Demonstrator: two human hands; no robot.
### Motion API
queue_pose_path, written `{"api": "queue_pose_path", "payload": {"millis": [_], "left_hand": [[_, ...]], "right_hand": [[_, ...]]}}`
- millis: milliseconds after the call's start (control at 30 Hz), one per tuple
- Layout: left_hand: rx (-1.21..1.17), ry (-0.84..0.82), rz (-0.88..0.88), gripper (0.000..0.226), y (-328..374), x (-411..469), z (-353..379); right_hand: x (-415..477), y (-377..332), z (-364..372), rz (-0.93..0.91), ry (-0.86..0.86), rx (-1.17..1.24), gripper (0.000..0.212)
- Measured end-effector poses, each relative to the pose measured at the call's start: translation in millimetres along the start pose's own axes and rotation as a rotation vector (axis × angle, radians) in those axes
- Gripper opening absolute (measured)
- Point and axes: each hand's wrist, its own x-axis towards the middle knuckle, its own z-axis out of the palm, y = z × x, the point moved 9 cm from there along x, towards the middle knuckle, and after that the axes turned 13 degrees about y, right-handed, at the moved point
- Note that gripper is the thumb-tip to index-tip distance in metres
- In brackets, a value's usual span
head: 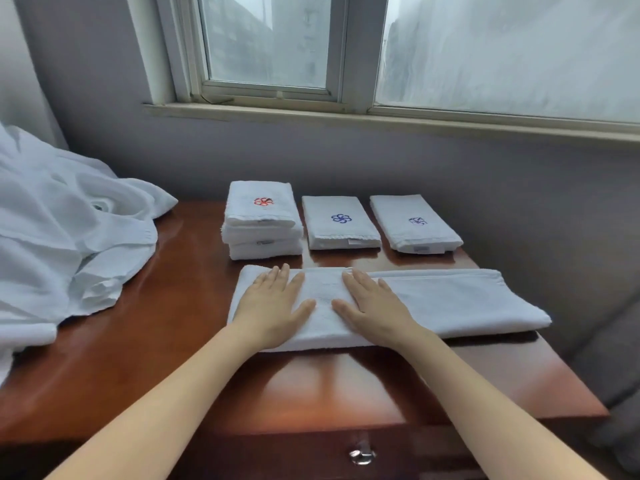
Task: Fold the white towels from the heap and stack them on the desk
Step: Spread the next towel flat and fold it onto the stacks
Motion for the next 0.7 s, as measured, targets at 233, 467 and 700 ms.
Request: {"api": "queue_pose_path", "payload": {"millis": [233,467,700], "left_hand": [[0.024,-0.011,-0.069,0.070,-92.1,-41.1,-20.1],[0.031,-0.021,-0.230,0.065,-102.1,-44.8,-31.1],[-0.081,0.035,-0.012,0.060,5.9,-4.4,-17.5]], "right_hand": [[14.2,-91.9,41.8,-0.082,0.022,0.024,0.074],[20.9,-121.3,52.9,-0.109,-0.050,0.120,0.066],[9.0,-23.6,8.0,-0.017,0.012,-0.052,0.054]]}}
